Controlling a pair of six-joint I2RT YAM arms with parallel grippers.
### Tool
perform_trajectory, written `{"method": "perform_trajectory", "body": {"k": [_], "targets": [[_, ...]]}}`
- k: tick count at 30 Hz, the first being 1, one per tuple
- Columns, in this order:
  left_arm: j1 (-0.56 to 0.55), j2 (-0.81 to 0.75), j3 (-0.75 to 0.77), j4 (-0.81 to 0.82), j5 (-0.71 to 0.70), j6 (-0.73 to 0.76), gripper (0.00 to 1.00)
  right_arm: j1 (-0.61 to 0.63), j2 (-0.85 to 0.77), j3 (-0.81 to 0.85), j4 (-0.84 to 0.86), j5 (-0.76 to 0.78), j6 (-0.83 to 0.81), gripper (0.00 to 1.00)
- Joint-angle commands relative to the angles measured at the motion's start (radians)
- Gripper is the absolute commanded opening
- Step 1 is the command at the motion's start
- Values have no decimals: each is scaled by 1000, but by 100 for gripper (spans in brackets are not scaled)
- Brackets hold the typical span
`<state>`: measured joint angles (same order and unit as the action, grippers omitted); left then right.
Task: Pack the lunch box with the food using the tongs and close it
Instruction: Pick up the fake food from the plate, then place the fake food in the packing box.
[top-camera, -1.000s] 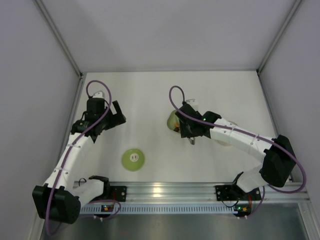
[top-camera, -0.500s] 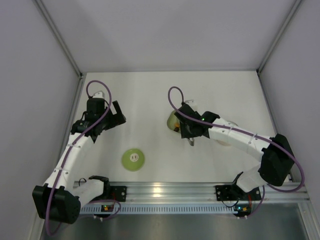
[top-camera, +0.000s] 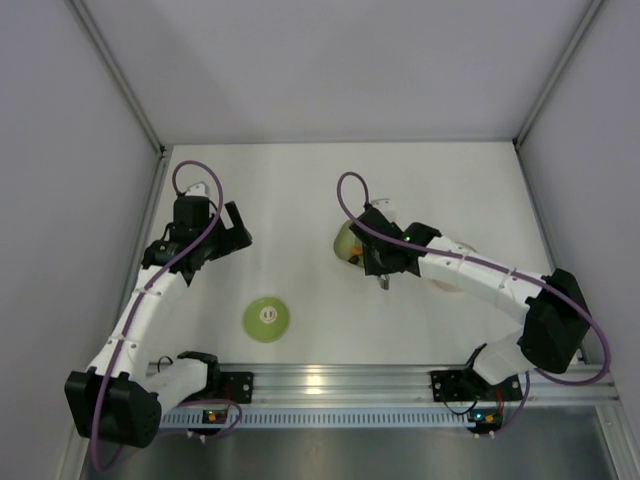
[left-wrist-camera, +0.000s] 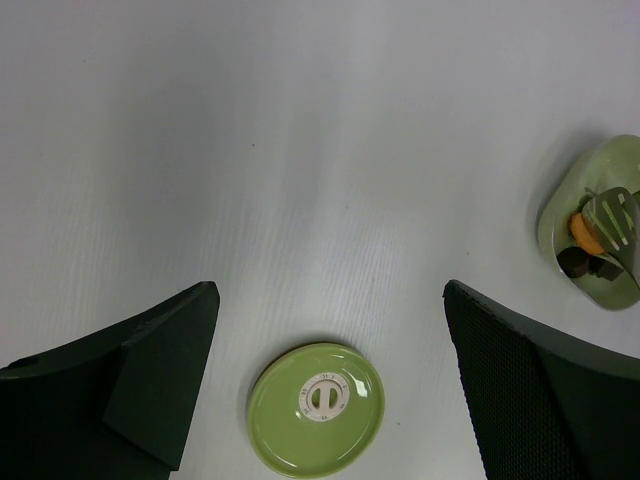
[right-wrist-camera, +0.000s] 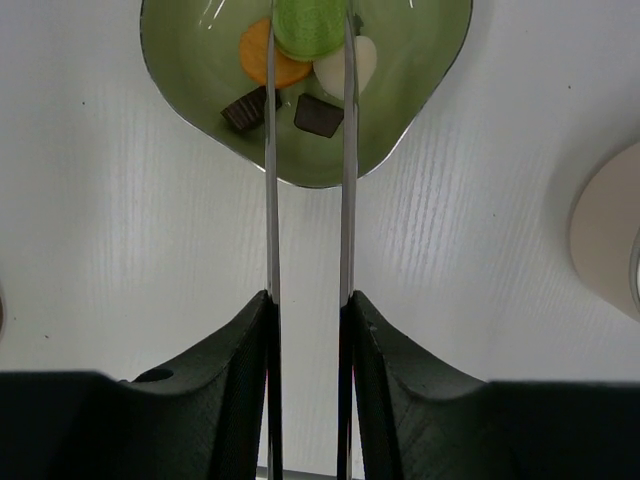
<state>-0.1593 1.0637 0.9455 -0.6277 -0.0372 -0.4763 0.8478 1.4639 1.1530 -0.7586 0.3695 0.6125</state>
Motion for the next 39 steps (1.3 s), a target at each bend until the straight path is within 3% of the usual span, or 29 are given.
{"method": "perform_trajectory", "body": {"k": [1, 12, 21, 28, 39], "targets": [[-5, -5, -1, 48, 11, 5, 99, -13, -62, 56, -1, 68, 1, 25], [-5, -5, 1, 46, 16, 4, 99, -24, -247, 59, -131, 135, 42, 26], [-5, -1, 4, 52, 31, 1, 99, -26, -578, -85, -451, 215, 238, 28], [-5, 2, 6, 59, 31, -2, 99, -27, -738, -144, -628, 232, 386, 29], [-8, 13, 7, 60, 72, -2, 99, -27, -781, -182, -705, 267, 460, 32]]}}
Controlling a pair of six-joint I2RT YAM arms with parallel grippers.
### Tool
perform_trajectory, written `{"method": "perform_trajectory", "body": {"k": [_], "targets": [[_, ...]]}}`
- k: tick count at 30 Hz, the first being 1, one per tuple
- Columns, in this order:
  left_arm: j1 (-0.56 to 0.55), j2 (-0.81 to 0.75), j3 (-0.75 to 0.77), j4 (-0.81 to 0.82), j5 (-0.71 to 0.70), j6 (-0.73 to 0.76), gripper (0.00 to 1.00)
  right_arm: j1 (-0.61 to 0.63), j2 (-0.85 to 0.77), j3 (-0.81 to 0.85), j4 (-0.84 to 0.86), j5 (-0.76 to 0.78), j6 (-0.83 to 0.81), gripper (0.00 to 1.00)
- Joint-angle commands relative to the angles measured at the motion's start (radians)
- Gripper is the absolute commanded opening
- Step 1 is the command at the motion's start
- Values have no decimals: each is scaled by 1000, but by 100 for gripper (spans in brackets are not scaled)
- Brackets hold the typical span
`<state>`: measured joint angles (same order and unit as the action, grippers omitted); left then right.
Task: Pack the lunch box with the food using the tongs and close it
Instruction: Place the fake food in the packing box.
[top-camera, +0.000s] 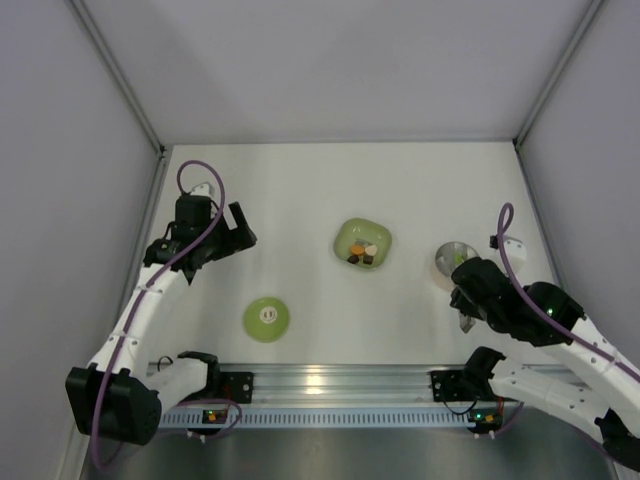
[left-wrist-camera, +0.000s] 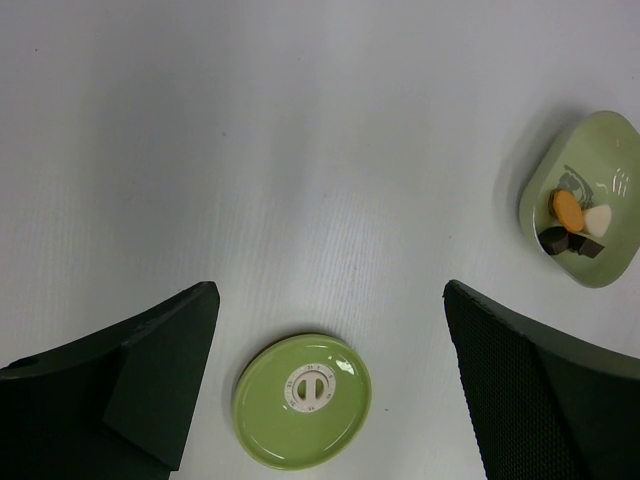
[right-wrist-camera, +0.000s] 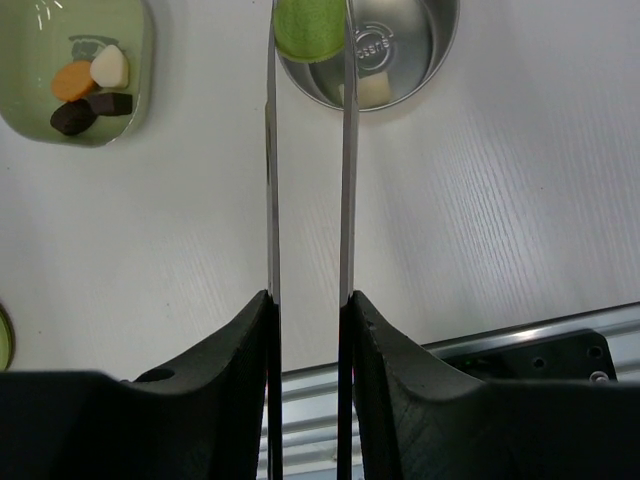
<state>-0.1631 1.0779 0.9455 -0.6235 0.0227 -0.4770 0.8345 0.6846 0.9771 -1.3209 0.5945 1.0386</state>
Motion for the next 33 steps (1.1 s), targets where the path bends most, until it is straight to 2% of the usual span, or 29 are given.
{"method": "perform_trajectory", "body": {"k": [1, 8, 16, 22, 26, 33], "targets": [[-4, -1, 7, 56, 13, -2, 99, -14, 0, -9, -144, 48, 37, 32], [-6, 1, 7, 54, 10, -3, 99, -12, -5, -17, -159, 76, 55, 35], [-6, 4, 7, 54, 6, -2, 99, -14, 4, -23, -150, 87, 57, 46], [-6, 5, 9, 54, 5, -2, 99, -12, 12, -15, -144, 88, 46, 49], [-6, 5, 9, 56, 6, -2, 99, -14, 36, 9, -97, 80, -11, 49], [-6, 2, 7, 53, 2, 0, 99, -14, 200, 133, 70, 36, -169, 48]]}}
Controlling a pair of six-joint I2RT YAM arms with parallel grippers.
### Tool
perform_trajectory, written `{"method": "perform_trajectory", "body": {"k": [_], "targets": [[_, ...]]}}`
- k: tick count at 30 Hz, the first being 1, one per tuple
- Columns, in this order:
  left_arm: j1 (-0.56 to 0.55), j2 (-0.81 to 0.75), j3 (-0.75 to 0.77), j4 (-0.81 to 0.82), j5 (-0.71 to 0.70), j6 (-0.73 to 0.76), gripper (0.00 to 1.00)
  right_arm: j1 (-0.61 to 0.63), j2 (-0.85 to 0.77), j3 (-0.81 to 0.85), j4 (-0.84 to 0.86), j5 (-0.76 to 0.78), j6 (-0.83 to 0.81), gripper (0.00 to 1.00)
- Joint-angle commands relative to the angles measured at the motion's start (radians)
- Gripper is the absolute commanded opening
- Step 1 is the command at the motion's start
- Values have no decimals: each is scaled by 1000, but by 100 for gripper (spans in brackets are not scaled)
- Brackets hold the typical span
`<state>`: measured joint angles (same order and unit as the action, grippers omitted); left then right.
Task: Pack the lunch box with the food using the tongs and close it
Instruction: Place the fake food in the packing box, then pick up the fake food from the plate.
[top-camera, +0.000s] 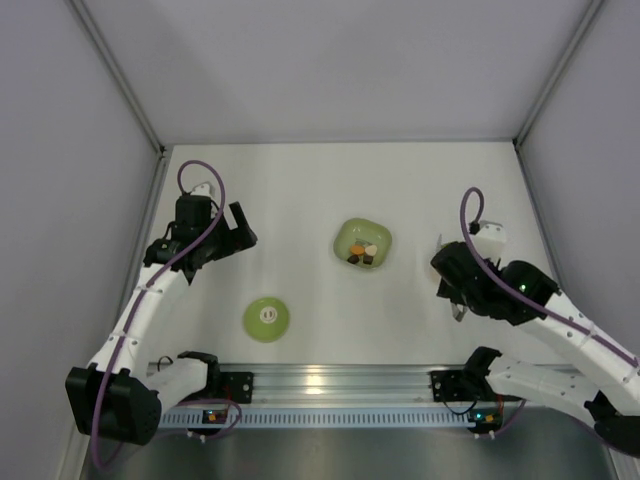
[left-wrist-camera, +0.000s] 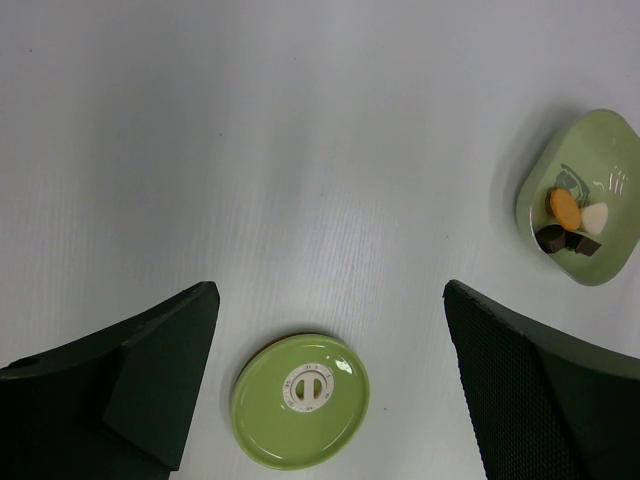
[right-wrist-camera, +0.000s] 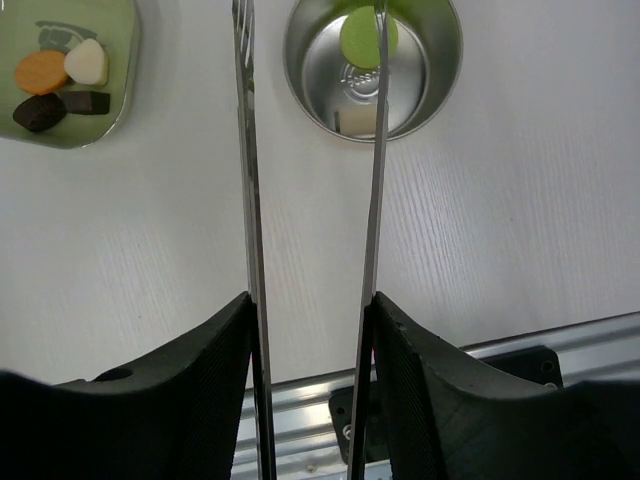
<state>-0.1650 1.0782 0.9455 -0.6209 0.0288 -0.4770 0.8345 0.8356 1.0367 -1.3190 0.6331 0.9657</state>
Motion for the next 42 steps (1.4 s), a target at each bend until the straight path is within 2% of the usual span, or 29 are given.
{"method": "perform_trajectory", "body": {"k": [1, 8, 17, 29, 42], "targets": [[-4, 2, 7, 49, -6, 0, 99, -12, 65, 83, 93, -12, -113, 48], [-4, -1, 7, 52, -7, 2, 99, -14, 206, 131, 292, -128, -246, 46], [-4, 0, 4, 50, -10, 2, 99, -12, 367, 151, 474, -277, -308, 44], [-4, -1, 4, 47, -12, 3, 99, -12, 485, 143, 538, -319, -326, 43], [-4, 0, 3, 47, -7, 3, 99, -12, 478, 100, 518, -288, -305, 43]]}}
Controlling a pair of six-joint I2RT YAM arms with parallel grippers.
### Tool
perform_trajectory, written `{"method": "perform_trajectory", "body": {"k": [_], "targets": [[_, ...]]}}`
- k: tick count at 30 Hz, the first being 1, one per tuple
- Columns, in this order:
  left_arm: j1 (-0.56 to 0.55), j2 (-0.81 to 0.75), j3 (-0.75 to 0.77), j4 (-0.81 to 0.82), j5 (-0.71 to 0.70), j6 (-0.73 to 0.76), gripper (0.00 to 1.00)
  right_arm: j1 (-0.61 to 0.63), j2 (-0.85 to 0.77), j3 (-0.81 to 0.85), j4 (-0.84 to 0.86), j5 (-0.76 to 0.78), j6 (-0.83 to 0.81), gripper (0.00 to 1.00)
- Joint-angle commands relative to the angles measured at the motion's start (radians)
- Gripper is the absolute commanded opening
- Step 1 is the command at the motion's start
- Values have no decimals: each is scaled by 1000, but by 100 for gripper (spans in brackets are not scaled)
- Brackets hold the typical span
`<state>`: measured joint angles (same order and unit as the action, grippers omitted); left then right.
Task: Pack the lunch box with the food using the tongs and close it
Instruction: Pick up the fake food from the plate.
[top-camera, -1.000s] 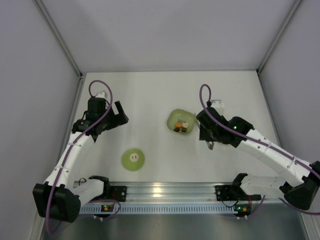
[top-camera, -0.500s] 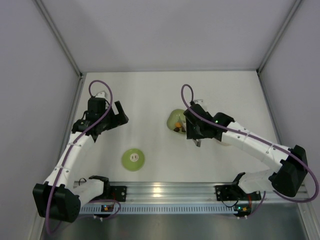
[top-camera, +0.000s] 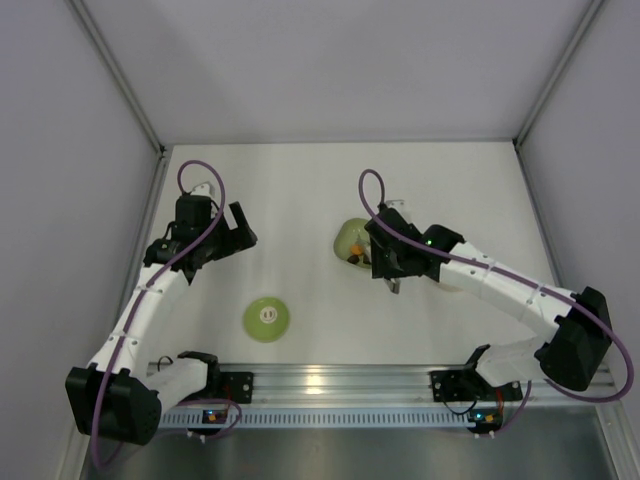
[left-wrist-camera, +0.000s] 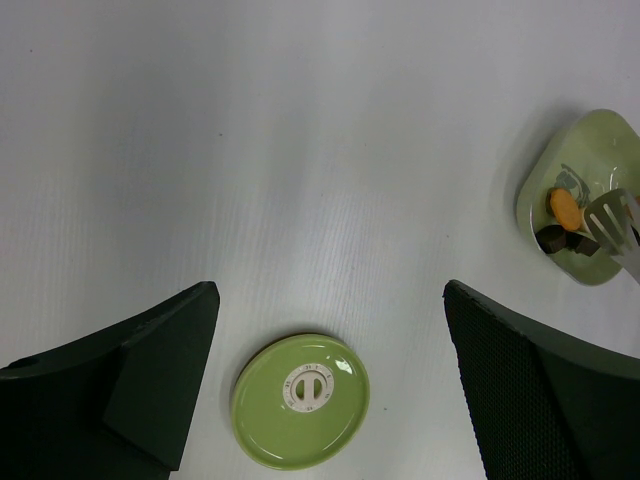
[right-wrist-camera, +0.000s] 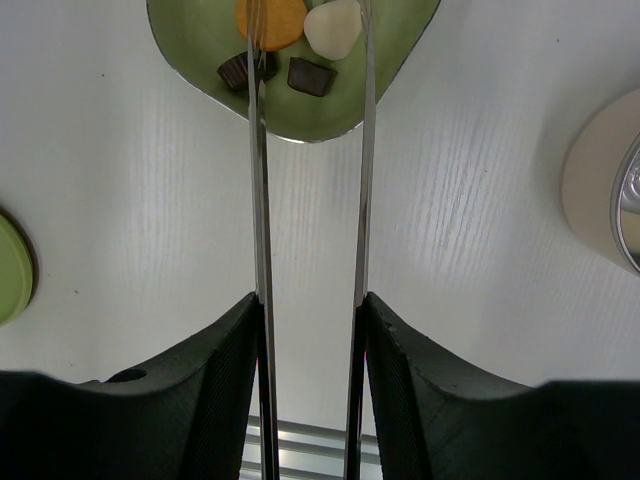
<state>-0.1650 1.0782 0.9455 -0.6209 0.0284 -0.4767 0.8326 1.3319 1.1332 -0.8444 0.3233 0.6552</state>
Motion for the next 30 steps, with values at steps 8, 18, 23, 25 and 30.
{"method": "perform_trajectory", "body": {"k": [8, 18, 23, 25, 30], "targets": [[-4, 2, 4, 49, -2, 1, 99, -12, -60, -27, 15, 31, 11, 43], [-4, 0, 1, 49, -5, 1, 99, -12, -16, -39, 51, 34, 11, 44], [-4, -1, 1, 49, -7, 3, 99, -12, 10, -27, 64, 34, 3, 43], [-4, -1, 1, 47, -7, 3, 99, -15, 26, -23, 64, 36, 0, 42], [-4, -1, 1, 46, -8, 3, 99, -18, 47, -23, 73, 28, -11, 40]]}}
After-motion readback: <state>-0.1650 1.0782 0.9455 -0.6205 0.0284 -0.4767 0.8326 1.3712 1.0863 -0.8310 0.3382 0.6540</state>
